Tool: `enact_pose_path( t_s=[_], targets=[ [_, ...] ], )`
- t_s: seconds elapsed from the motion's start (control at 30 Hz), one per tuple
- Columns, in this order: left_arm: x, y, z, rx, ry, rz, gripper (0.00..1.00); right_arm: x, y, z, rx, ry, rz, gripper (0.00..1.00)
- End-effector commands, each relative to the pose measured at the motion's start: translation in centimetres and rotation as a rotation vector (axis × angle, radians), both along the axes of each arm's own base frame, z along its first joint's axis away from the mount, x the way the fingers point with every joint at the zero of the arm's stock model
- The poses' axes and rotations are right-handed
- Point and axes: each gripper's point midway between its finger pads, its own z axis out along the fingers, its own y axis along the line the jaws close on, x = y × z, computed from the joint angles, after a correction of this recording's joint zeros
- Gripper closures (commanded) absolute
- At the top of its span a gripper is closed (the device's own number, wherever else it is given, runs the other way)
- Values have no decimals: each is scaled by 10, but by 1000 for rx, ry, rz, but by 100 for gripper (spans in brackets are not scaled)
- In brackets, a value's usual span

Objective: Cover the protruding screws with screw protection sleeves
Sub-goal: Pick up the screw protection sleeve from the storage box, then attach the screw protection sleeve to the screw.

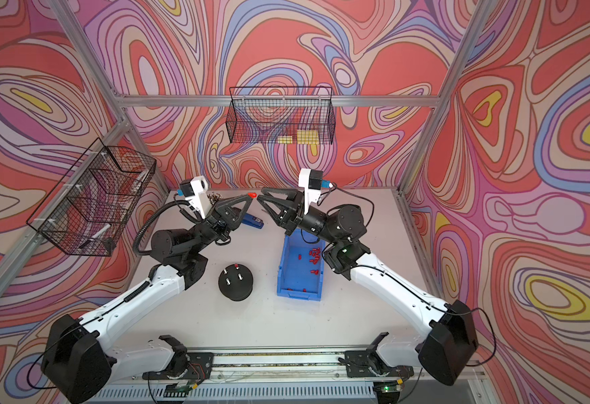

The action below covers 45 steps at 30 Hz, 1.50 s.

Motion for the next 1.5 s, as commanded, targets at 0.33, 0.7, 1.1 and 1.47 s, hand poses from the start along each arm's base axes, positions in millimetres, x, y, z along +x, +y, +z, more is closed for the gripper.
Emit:
enact_pose_path(
  t_s=[0.33,0.7,1.1,1.47],
  targets=[
    [-7,2,10,-46,-34,-35,100,-2,2,10,12,-28,8,75],
    [-8,3,12,-50,-32,-40,100,-4,1,10,7,-28,8,100],
    [54,159,-78,327,318,808,1,2,34,-79,-409,189,-57,100],
    [65,265,-166,820,618,1395,1,-14,85,-237,-918,339,-114,100]
  ],
)
